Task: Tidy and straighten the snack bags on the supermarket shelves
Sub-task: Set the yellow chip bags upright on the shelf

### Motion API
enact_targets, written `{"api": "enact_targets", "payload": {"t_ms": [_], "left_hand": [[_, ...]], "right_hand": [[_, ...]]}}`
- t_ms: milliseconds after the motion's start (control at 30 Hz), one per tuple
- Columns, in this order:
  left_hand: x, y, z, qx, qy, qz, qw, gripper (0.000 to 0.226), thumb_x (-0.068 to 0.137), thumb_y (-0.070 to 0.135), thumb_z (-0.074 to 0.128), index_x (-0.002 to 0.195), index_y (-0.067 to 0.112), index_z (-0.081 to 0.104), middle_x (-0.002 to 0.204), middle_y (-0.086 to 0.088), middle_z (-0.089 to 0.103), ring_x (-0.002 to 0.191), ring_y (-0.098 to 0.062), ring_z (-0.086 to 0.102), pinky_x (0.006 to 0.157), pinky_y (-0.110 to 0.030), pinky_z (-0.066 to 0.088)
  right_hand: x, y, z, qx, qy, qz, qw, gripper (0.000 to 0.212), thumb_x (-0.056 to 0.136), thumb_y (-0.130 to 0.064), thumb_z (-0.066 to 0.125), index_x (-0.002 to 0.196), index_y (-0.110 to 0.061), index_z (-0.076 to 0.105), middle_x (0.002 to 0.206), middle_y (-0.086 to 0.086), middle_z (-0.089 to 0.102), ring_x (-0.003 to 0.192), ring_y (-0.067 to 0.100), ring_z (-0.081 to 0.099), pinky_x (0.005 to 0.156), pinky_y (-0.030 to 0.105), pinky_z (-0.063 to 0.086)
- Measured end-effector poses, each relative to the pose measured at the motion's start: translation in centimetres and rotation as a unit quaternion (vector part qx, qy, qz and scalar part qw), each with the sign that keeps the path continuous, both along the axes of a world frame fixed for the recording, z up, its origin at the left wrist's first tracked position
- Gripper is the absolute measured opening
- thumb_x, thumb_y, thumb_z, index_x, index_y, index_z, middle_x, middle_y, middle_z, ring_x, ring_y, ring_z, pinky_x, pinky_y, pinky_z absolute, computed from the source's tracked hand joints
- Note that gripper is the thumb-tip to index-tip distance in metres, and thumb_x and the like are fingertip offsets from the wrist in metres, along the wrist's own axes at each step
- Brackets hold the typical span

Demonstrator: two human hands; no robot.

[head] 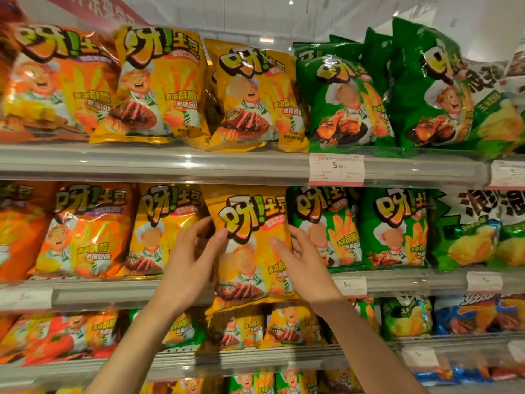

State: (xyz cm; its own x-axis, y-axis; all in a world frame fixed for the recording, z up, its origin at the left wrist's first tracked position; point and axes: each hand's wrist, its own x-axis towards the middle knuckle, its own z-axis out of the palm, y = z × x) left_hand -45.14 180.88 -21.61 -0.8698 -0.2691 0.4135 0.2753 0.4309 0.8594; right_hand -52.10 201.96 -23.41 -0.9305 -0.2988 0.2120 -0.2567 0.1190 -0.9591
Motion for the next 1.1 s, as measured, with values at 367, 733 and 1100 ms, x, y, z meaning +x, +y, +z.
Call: {"api": "enact_targets", "payload": {"t_ms": [367, 733, 1100], "left_hand": [[0.4, -2.7, 0.2, -0.271, 0.063, 0.109, 0.954, 0.045, 0.094, 0.033, 0.069, 0.134, 0.018, 0.059, 0.132, -0.001, 0.056, 0.127, -0.019, 0.047, 0.103, -0.031, 0.034], [-1.0, -0.8, 0.0, -0.326, 0.083, 0.07, 0.939, 0.064, 0.09, 0.034, 0.076, 0.145, 0.014, 0.051, 0.146, -0.01, 0.046, 0.139, -0.027, 0.041, 0.109, -0.037, 0.04], [-4.1, 3.3, -1.5, -0.317, 0.07, 0.094, 0.941, 0.076, 0.095, 0.056, 0.061, 0.158, 0.021, 0.036, 0.162, -0.024, 0.026, 0.151, -0.038, 0.024, 0.111, -0.051, 0.04]], "right_hand": [[-2.3, -3.6, 1.2, -0.002, 0.034, -0.104, 0.994, 0.044, 0.1, -0.058, 0.053, 0.138, -0.046, 0.036, 0.112, -0.036, 0.051, 0.097, -0.017, 0.055, 0.074, 0.003, 0.04], [-1.1, -0.2, 2.1, 0.062, 0.14, -0.087, 0.984, 0.066, 0.096, -0.057, 0.059, 0.154, -0.037, 0.034, 0.152, -0.02, 0.045, 0.133, -0.007, 0.047, 0.11, 0.022, 0.042], [-3.1, 5.1, -1.5, 0.38, 0.251, -0.255, 0.853, 0.095, 0.094, -0.074, 0.032, 0.164, -0.02, -0.001, 0.171, 0.01, -0.009, 0.152, 0.017, -0.024, 0.126, 0.042, -0.012]]}}
